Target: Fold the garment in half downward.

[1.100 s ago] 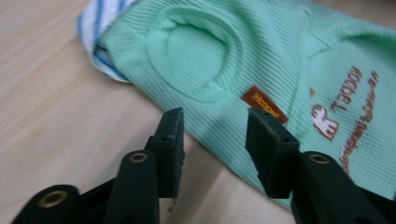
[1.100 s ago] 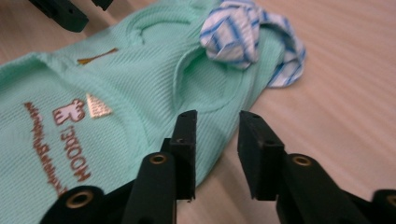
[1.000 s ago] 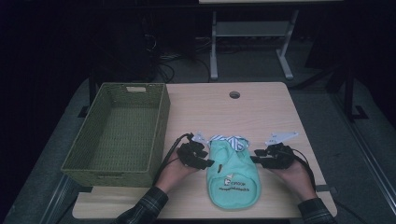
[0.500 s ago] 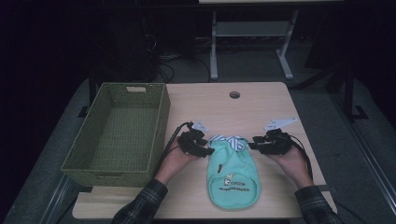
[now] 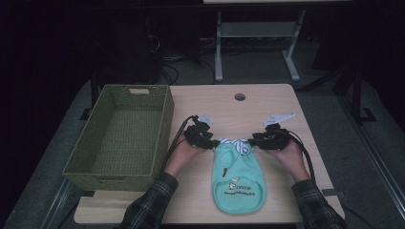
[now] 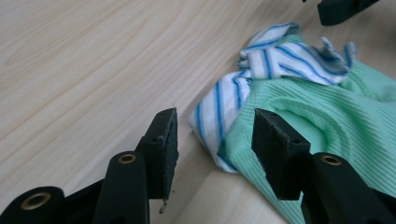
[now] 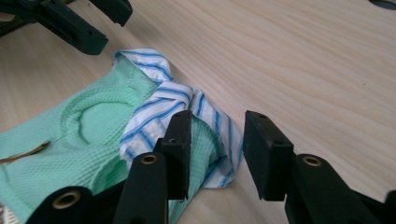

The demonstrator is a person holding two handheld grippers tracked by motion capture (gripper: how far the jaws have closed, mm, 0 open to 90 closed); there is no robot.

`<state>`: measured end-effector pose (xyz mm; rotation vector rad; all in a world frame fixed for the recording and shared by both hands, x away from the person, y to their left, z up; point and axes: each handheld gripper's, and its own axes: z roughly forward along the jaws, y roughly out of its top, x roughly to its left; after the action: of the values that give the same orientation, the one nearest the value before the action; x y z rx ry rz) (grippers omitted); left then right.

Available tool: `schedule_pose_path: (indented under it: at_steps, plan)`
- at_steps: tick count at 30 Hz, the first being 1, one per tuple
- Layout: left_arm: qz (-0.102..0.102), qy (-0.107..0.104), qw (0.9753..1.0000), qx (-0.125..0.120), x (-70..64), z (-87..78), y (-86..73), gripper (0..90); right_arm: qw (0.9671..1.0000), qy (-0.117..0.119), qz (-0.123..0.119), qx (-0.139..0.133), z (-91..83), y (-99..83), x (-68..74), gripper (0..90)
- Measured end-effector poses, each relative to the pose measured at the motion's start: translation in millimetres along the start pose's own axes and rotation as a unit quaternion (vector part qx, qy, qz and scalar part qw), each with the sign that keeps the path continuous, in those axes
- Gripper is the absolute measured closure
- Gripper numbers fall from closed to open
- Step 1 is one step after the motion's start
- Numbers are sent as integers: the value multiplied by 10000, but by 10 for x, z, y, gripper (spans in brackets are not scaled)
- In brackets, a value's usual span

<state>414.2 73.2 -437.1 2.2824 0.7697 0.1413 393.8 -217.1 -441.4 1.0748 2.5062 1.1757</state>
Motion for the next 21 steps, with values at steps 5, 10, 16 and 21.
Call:
schedule_pose_path:
  at_steps: [5,10,16,21]
  plan:
    - [-53,-46,10000,44,44,91,24,501,9999,35,102,39,83,-6,-33,622]
    - [-148,-82,9998,84,48,199,5,501,9999,59,116,108,147,-14,-62,627]
    - [-57,-115,9995,281,56,268,-20,502,9995,100,134,255,211,-45,-68,624]
    - [244,-36,9989,387,18,279,-17,639,9996,104,121,240,198,-45,-57,624]
